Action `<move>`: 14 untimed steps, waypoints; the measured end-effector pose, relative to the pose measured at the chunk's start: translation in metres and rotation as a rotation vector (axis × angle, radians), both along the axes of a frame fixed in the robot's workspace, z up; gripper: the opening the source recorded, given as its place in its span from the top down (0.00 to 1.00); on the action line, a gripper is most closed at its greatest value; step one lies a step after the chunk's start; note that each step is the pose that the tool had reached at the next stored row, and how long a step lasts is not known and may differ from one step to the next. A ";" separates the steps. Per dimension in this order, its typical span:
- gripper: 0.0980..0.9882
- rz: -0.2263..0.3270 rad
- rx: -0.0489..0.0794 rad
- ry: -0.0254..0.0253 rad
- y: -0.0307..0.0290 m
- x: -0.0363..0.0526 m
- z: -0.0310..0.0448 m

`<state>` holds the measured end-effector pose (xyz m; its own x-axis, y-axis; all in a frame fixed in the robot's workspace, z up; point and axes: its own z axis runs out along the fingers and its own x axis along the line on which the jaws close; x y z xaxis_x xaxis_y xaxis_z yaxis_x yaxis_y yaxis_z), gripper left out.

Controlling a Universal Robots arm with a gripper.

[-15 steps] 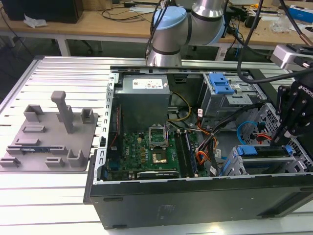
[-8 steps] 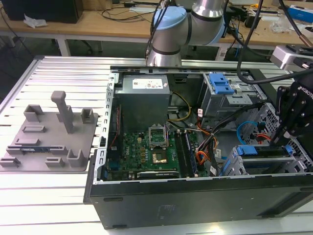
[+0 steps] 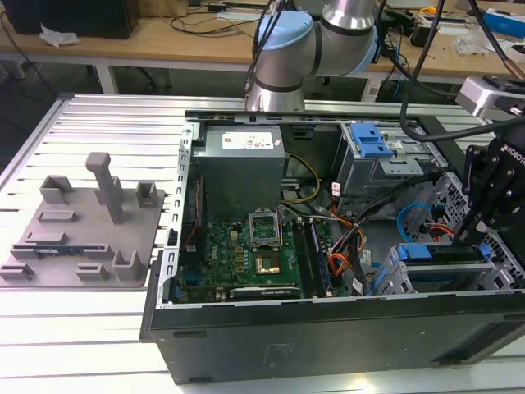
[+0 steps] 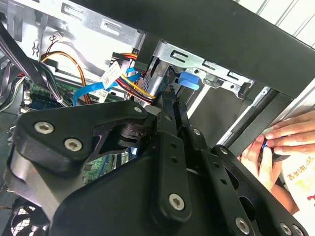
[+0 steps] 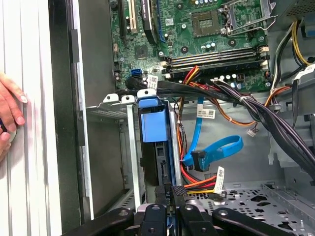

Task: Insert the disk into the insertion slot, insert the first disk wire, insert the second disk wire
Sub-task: 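Insert the first disk wire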

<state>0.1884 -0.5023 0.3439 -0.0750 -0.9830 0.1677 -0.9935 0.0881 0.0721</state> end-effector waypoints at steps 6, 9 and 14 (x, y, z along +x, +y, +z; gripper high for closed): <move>0.93 0.000 -0.001 0.0027 0.0000 0.0001 -0.0012; 0.93 0.000 -0.001 0.0060 0.0000 0.0001 -0.0019; 0.93 0.000 -0.001 0.0115 0.0001 0.0012 -0.0030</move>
